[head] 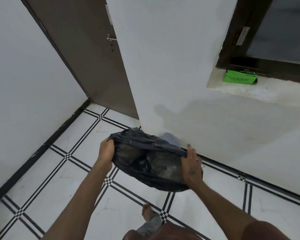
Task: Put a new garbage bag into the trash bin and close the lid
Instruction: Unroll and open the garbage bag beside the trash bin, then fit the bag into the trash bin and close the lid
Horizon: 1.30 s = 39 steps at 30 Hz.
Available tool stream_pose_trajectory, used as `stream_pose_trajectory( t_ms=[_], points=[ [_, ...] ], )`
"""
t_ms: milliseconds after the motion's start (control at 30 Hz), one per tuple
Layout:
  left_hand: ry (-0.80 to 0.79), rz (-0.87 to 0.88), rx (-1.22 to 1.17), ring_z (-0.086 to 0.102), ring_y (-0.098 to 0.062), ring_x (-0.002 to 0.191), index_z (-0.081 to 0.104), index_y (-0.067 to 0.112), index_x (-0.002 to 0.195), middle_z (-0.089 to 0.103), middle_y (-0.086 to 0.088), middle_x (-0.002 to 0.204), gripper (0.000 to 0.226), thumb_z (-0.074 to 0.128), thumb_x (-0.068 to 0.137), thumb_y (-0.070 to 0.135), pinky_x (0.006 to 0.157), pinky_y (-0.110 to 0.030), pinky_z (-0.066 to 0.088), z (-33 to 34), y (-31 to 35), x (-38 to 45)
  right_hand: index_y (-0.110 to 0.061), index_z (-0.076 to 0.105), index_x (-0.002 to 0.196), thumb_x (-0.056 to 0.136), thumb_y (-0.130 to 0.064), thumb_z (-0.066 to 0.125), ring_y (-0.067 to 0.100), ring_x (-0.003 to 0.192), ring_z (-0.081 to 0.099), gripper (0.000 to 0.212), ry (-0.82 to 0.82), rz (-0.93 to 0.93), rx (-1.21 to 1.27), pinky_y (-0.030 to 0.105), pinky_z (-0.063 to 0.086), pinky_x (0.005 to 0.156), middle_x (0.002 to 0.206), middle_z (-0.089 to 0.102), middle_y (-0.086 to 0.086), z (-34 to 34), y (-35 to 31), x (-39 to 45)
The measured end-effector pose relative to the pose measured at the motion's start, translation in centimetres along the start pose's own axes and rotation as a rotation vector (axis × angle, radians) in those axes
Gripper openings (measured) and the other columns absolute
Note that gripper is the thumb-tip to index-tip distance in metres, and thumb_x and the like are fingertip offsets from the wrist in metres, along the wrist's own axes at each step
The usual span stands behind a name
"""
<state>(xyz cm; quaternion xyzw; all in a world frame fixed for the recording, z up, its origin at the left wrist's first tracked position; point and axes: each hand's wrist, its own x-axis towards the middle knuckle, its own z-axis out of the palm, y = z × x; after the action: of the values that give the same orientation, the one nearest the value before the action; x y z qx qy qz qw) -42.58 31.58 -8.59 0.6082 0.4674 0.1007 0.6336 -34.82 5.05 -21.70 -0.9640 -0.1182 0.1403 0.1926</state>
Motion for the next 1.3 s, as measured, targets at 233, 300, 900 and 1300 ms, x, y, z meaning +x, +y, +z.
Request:
stream_pose_trajectory(
  t_ms=[233, 300, 900, 1300],
  points=[
    [-0.032, 0.265, 0.823, 0.060, -0.024, 0.086, 0.068, 0.018, 0.103, 0.069, -0.003, 0.096, 0.027, 0.047, 0.087, 0.009, 0.075, -0.032, 0.045, -5.6, -3.9, 9.7, -0.008, 0.061, 0.125, 0.086, -0.020, 0.066, 0.032, 0.094, 0.068, 0.041, -0.242, 0.053, -0.053, 0.034, 0.051, 0.077, 0.113, 0.069, 0.016, -2.7, -0.8, 4.8],
    [-0.100, 0.260, 0.984, 0.064, -0.027, 0.084, 0.068, 0.021, 0.099, 0.071, -0.005, 0.093, 0.023, 0.050, 0.087, 0.013, 0.071, -0.032, 0.048, -5.6, -4.9, 11.1, -0.012, 0.054, 0.135, 0.087, -0.010, 0.057, 0.028, 0.082, 0.068, 0.048, -0.447, 0.170, -0.001, 0.032, 0.057, 0.067, 0.107, 0.069, 0.017, -3.6, -2.6, 6.2],
    [-0.382, 0.245, 0.464, 0.066, -0.022, 0.079, 0.066, 0.019, 0.084, 0.070, -0.009, 0.082, 0.016, 0.063, 0.081, 0.034, 0.071, -0.035, 0.051, -3.3, -5.7, 16.7, -0.020, 0.054, 0.123, 0.095, -0.025, 0.046, 0.035, 0.101, 0.063, 0.029, -0.056, 0.098, 0.286, 0.044, 0.051, 0.081, 0.115, 0.064, 0.008, -0.8, -7.9, 8.9],
    [-0.322, -0.004, 0.908, 0.066, -0.024, 0.094, 0.070, 0.026, 0.087, 0.072, -0.004, 0.102, 0.028, 0.052, 0.080, 0.005, 0.084, -0.032, 0.051, -5.2, -7.6, 19.9, -0.016, 0.066, 0.108, 0.085, -0.033, 0.052, 0.028, 0.106, 0.066, 0.032, -0.452, 0.145, -0.107, 0.029, 0.048, 0.078, 0.113, 0.071, 0.007, 2.1, -4.6, 10.4]
  ],
)
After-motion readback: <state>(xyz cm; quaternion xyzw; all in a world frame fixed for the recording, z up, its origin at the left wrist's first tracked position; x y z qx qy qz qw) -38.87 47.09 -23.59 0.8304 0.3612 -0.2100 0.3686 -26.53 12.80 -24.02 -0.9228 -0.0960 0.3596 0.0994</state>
